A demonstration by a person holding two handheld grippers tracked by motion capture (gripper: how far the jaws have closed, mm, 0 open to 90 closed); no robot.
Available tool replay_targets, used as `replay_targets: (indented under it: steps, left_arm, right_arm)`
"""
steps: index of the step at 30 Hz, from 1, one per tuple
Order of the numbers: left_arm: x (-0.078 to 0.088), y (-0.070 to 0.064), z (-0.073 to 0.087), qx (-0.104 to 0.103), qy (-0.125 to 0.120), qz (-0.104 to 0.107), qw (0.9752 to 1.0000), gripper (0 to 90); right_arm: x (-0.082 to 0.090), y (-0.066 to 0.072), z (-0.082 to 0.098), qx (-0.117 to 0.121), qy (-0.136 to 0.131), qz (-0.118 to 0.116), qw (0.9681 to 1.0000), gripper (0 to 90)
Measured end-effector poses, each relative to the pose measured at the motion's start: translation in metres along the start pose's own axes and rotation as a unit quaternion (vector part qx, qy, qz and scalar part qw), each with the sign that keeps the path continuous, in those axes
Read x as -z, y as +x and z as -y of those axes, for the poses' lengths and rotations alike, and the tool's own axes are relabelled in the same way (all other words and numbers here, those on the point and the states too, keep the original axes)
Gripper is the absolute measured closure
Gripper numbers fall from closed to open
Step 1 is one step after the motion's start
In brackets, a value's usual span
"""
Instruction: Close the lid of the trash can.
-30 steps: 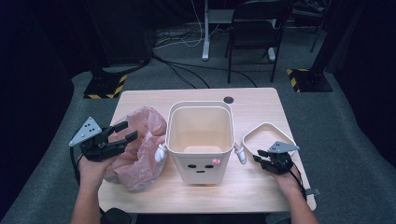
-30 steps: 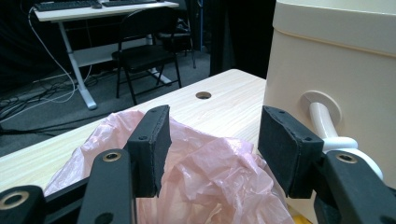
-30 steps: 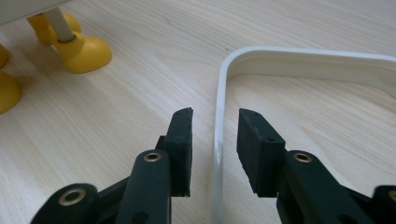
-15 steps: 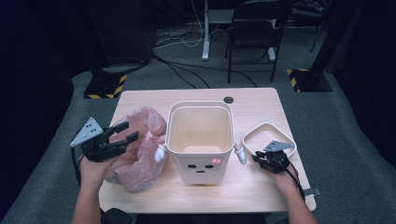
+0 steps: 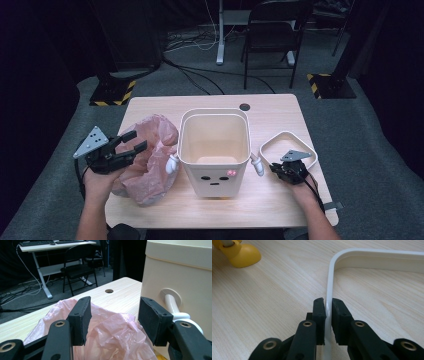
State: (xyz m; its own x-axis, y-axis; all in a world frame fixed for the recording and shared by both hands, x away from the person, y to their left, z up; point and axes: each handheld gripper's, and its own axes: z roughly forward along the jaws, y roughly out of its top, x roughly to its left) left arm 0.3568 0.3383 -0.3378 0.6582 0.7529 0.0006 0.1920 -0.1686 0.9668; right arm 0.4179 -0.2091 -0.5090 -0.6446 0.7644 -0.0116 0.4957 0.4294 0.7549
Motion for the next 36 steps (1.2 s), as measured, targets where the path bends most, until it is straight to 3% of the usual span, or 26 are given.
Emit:
replay_targets:
  steps: [11, 26, 30, 36]
  left_arm:
    - [0.0, 0.001, 0.001, 0.001, 0.001, -0.001, 1.0, 43.5]
    - [-0.001, -0.001, 0.001, 0.0, 0.004, -0.001, 1.0, 43.5]
    - [0.0, -0.001, 0.001, -0.001, 0.003, -0.002, 1.0, 43.5]
    - [0.001, -0.001, 0.001, -0.002, 0.002, -0.002, 1.0, 43.5]
  right_arm:
    - [-0.003, -0.002, 0.0, -0.005, 0.006, -0.005, 1.0, 81.1]
    - [-0.004, -0.001, -0.001, 0.008, 0.024, 0.007, 0.9997, 83.6]
    - [0.0, -0.004, -0.001, 0.001, 0.018, -0.004, 0.9998, 84.2]
    - [0.01, -0.001, -0.006, 0.017, 0.006, 0.003, 0.9998, 84.3]
